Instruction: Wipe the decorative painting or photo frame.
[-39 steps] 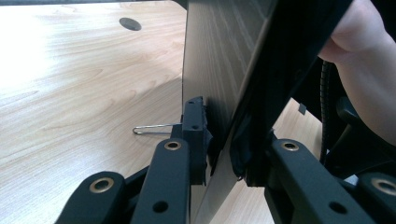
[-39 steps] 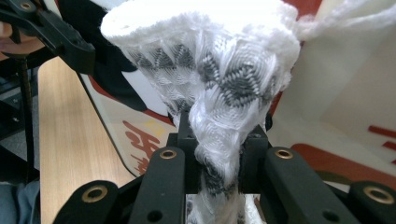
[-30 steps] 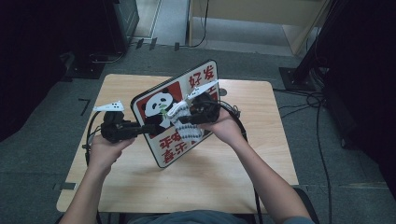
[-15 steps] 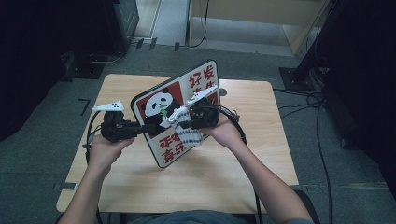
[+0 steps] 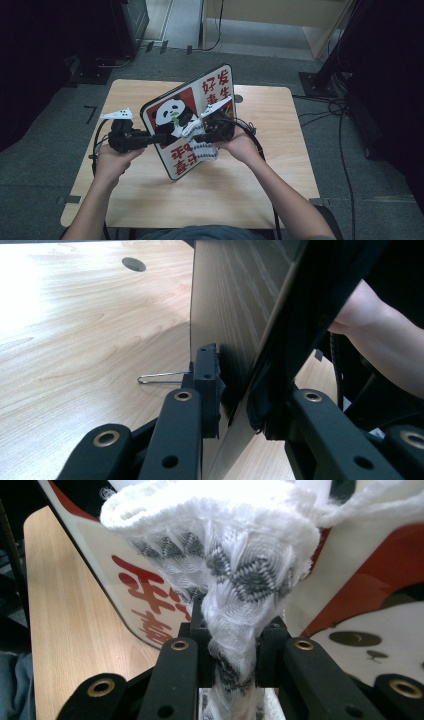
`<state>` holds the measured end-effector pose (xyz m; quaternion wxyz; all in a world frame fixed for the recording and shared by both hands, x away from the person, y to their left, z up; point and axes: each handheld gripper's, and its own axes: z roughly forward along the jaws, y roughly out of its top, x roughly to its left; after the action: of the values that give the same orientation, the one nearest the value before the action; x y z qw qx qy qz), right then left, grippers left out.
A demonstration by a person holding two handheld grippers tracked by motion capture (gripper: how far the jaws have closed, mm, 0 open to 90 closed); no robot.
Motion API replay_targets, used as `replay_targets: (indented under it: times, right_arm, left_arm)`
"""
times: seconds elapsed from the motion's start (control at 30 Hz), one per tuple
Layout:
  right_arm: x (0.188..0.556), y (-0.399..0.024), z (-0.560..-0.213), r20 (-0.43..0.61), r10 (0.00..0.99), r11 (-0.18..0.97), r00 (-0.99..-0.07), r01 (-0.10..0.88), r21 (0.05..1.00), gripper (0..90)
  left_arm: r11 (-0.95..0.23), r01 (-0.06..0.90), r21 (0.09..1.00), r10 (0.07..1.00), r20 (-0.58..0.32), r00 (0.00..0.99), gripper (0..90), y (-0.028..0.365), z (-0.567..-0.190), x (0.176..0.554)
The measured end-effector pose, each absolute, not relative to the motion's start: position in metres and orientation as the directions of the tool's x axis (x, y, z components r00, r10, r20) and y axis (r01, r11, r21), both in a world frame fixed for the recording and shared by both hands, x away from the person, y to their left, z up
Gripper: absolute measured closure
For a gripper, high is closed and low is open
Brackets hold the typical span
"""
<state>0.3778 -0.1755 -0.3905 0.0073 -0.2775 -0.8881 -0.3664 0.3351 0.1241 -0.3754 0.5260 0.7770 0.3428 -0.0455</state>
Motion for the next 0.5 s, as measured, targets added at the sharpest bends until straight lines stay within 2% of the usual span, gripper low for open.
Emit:
replay_targets:
  times: [0.5]
  right_arm:
    - [0.376, -0.180, -0.415, 0.239, 0.496, 0.585, -0.835, 0.524, 0.618, 76.8]
  left_arm:
    - [-0.216, 0.581, 0.785, 0.485, -0.430, 0.762, 75.1, 0.123, -0.375, 0.336]
